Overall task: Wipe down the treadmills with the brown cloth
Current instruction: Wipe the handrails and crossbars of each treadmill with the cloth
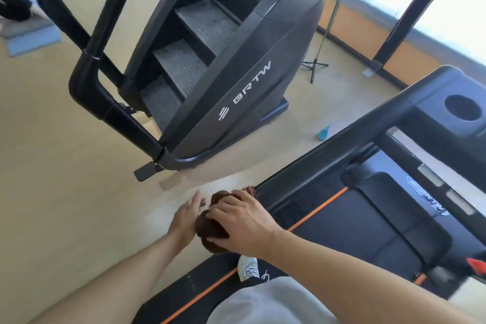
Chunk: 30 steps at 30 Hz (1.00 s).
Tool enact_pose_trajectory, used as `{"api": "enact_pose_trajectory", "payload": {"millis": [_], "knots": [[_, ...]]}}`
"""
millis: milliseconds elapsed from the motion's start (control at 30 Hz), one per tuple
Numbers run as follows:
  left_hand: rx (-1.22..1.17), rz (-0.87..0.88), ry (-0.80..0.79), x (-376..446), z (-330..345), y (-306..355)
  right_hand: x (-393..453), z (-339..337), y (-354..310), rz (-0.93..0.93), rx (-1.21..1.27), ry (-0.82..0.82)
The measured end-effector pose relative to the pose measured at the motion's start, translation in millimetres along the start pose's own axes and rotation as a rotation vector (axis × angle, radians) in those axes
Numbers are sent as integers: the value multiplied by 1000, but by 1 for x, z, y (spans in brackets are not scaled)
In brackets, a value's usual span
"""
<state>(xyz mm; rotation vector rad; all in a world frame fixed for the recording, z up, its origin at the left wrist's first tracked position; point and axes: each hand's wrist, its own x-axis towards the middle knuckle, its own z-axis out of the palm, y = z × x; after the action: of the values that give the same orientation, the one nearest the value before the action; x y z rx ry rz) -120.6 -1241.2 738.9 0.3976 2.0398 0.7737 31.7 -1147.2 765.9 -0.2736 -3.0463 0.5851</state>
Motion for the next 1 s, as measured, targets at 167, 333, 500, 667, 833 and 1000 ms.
{"api": "enact_pose_trajectory", "payload": {"millis": [167,333,500,667,833,1000], "knots": [[254,-72,-169,33,28,72,-39,-8,39,-24,31,128],[315,1,-85,10,92,149,-95,-32,95,92,8,212],[66,550,80,-18,165,212,-155,-64,140,372,100,297],[-66,736,-158,-51,242,272,-222,-89,157,587,171,554],[-137,882,-327,-87,295,329,-263,-110,147,576,-94,777],[-23,867,-309,-64,319,358,-261,-120,180,875,-268,443]]}}
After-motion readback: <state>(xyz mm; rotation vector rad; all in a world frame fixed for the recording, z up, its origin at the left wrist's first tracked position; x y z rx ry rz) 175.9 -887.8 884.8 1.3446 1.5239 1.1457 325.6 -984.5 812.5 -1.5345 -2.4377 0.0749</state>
